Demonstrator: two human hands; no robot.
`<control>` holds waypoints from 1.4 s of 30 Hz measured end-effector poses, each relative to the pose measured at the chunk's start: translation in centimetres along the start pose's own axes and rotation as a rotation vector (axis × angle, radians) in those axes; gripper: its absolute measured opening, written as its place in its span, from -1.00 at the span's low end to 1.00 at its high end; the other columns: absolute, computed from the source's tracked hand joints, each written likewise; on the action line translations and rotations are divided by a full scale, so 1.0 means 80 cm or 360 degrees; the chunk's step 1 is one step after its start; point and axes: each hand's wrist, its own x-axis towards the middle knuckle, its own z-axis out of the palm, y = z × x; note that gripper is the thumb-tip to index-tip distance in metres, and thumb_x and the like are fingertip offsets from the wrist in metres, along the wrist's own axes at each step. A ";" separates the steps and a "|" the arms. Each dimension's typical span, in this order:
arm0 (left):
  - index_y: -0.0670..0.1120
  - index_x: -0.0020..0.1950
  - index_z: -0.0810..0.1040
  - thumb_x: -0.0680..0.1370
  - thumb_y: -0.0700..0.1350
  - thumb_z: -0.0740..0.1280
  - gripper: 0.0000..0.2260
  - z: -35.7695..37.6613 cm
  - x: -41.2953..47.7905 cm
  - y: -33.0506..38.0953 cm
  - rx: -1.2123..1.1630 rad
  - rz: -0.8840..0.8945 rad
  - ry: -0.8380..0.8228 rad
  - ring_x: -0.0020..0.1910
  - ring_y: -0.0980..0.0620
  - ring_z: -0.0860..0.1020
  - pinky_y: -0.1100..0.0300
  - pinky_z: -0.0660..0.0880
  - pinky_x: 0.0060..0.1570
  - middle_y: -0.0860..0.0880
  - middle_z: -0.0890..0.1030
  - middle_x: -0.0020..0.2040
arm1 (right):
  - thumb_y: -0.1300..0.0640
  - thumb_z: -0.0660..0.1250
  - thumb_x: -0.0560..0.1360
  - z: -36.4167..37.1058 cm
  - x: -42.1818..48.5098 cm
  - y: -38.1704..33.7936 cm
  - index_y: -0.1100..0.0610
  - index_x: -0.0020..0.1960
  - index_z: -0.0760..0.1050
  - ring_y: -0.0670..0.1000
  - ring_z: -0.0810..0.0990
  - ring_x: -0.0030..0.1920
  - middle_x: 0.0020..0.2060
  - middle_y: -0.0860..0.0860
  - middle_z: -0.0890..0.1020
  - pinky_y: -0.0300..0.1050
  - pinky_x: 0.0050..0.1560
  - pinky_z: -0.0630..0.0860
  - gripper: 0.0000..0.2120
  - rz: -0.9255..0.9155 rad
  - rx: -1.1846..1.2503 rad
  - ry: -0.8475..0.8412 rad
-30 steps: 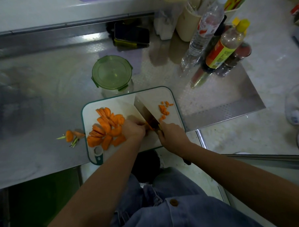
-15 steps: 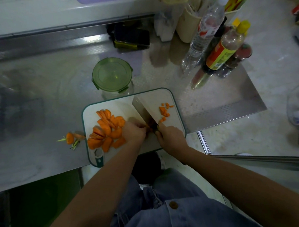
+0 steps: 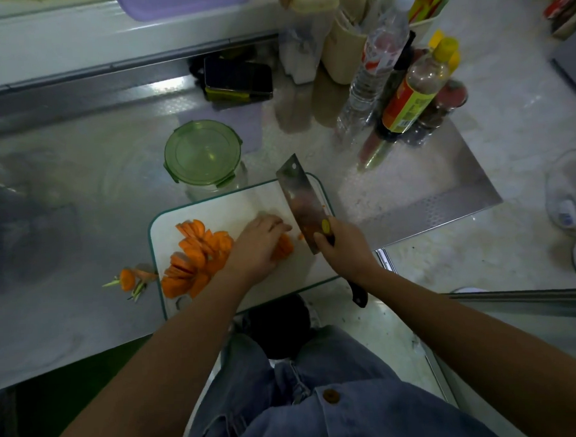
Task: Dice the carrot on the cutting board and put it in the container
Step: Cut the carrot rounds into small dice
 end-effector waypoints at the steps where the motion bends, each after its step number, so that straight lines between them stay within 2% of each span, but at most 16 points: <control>1: -0.15 0.23 0.54 0.29 -0.27 0.42 -0.51 -0.001 0.002 -0.001 0.0065 0.0050 -0.0033 0.19 -0.20 0.43 0.00 0.38 0.20 -0.18 0.50 0.19 | 0.13 0.27 0.55 0.000 -0.001 0.002 0.09 -0.15 0.36 0.10 0.48 -0.32 -0.37 0.03 0.46 -0.11 -0.29 0.35 -0.87 -0.0004 -0.0008 -0.0007; 4: -0.16 0.13 0.59 0.39 -0.24 0.37 -0.69 -0.008 0.004 0.002 0.0144 0.0046 -0.0041 0.13 -0.19 0.45 0.00 0.39 0.13 -0.17 0.52 0.10 | 0.13 0.25 0.55 0.002 -0.006 0.003 0.14 -0.13 0.40 0.10 0.50 -0.32 -0.36 0.02 0.46 -0.14 -0.29 0.32 -0.89 0.0032 -0.0016 -0.0065; 7: -0.13 0.15 0.56 0.51 -0.12 0.31 -0.76 -0.004 -0.002 0.005 0.0081 -0.0180 0.0000 0.14 -0.16 0.43 0.02 0.38 0.14 -0.15 0.50 0.12 | 0.13 0.25 0.55 0.005 -0.008 0.001 0.11 -0.11 0.40 0.08 0.50 -0.31 -0.36 0.02 0.47 -0.15 -0.28 0.32 -0.91 0.0024 -0.0047 -0.0073; 8: -0.13 0.15 0.56 0.54 -0.06 0.30 -0.76 0.002 -0.005 0.007 0.0043 -0.0288 0.0073 0.13 -0.17 0.45 0.01 0.41 0.12 -0.16 0.50 0.12 | 0.12 0.25 0.55 0.007 -0.008 -0.001 0.12 -0.08 0.42 0.09 0.51 -0.30 -0.35 0.04 0.50 -0.12 -0.27 0.36 -0.92 0.0007 -0.0056 -0.0080; 10: -0.15 0.12 0.57 0.54 -0.02 0.31 -0.74 0.013 -0.011 0.014 -0.0033 -0.0476 0.0217 0.13 -0.19 0.47 -0.01 0.44 0.09 -0.18 0.52 0.14 | 0.08 0.23 0.56 0.011 -0.010 -0.007 0.18 0.07 0.47 0.14 0.57 -0.23 -0.27 0.12 0.59 -0.08 -0.23 0.44 -0.82 -0.0042 -0.0135 -0.0096; 14: -0.16 0.21 0.53 0.46 -0.13 0.38 -0.68 0.023 -0.020 0.028 -0.0105 -0.0647 0.0327 0.18 -0.18 0.43 0.01 0.35 0.18 -0.18 0.49 0.20 | 0.03 0.16 0.59 0.016 -0.014 -0.020 0.14 0.23 0.42 0.16 0.59 -0.12 -0.12 0.14 0.62 -0.12 -0.23 0.35 -0.71 -0.0138 -0.0408 -0.0164; 16: -0.16 0.18 0.54 0.45 -0.15 0.38 -0.69 0.024 -0.024 0.027 -0.0125 -0.0659 0.0363 0.15 -0.18 0.44 0.01 0.35 0.15 -0.18 0.50 0.17 | 0.03 0.14 0.60 0.015 -0.015 -0.024 0.14 0.22 0.40 0.16 0.59 -0.12 -0.11 0.13 0.61 -0.13 -0.24 0.31 -0.73 -0.0165 -0.0503 -0.0179; 19: -0.15 0.06 0.60 0.43 -0.24 0.38 -0.78 0.025 -0.025 0.023 -0.0147 -0.0649 0.0404 0.06 -0.18 0.48 0.00 0.40 0.05 -0.17 0.55 0.07 | 0.04 0.13 0.60 0.011 -0.016 -0.028 0.14 0.20 0.40 0.15 0.59 -0.12 -0.11 0.13 0.60 -0.10 -0.20 0.39 -0.74 -0.0188 -0.0581 -0.0222; 21: -0.16 0.01 0.62 0.41 -0.27 0.38 -0.80 0.026 -0.024 0.022 -0.0159 -0.0646 0.0419 0.02 -0.18 0.50 0.00 0.44 -0.01 -0.17 0.57 0.02 | 0.06 0.13 0.60 0.011 -0.017 -0.031 0.15 0.19 0.40 0.16 0.58 -0.11 -0.09 0.13 0.59 -0.11 -0.20 0.36 -0.75 -0.0198 -0.0645 -0.0268; 24: -0.15 -0.03 0.64 0.40 -0.27 0.39 -0.83 0.028 -0.021 0.020 -0.0166 -0.0655 0.0424 -0.02 -0.16 0.51 -0.02 0.47 -0.05 -0.15 0.59 -0.03 | 0.08 0.13 0.60 0.016 -0.018 -0.033 0.18 0.14 0.40 0.16 0.58 -0.10 -0.09 0.14 0.58 -0.13 -0.24 0.31 -0.78 -0.0154 -0.0658 -0.0297; 28: -0.13 -0.09 0.66 0.38 -0.27 0.42 -0.86 0.030 -0.018 0.018 -0.0202 -0.0665 0.0436 -0.07 -0.14 0.52 0.00 0.47 -0.10 -0.13 0.59 -0.08 | 0.10 0.10 0.61 0.035 -0.018 -0.030 0.19 0.16 0.40 0.17 0.60 -0.08 -0.07 0.15 0.59 -0.10 -0.21 0.35 -0.77 -0.0084 -0.0657 -0.0275; 32: -0.13 -0.08 0.67 0.40 -0.22 0.43 -0.88 0.030 -0.018 0.017 -0.0205 -0.0666 0.0422 -0.06 -0.15 0.52 0.01 0.46 -0.07 -0.13 0.59 -0.06 | 0.08 0.07 0.62 0.048 -0.015 -0.030 0.19 0.18 0.41 0.17 0.59 -0.06 -0.06 0.16 0.61 -0.12 -0.20 0.31 -0.75 -0.0038 -0.0634 -0.0211; 34: -0.13 -0.06 0.66 0.41 -0.19 0.42 -0.88 0.030 -0.018 0.017 -0.0216 -0.0681 0.0413 -0.04 -0.15 0.52 0.02 0.44 -0.05 -0.14 0.58 -0.03 | 0.06 0.09 0.62 0.047 -0.010 -0.032 0.19 0.13 0.41 0.20 0.59 -0.10 -0.10 0.17 0.60 -0.07 -0.19 0.37 -0.76 -0.0016 -0.0533 -0.0201; 39: -0.14 -0.04 0.64 0.42 -0.25 0.39 -0.86 0.025 -0.021 0.019 -0.0241 -0.0699 0.0394 -0.03 -0.14 0.52 0.04 0.45 -0.04 -0.14 0.58 -0.02 | 0.06 0.14 0.60 0.028 -0.010 -0.035 0.21 0.10 0.42 0.21 0.57 -0.20 -0.19 0.19 0.59 0.00 -0.25 0.42 -0.77 -0.0124 -0.0440 -0.0154; 42: -0.14 -0.07 0.63 0.42 -0.26 0.39 -0.88 0.024 -0.021 0.019 -0.0209 -0.0700 0.0388 -0.06 -0.13 0.53 0.04 0.45 -0.06 -0.14 0.58 -0.04 | 0.07 0.14 0.59 0.017 -0.012 -0.038 0.20 0.13 0.42 0.19 0.57 -0.16 -0.15 0.18 0.59 -0.05 -0.25 0.39 -0.77 -0.0172 -0.0494 -0.0218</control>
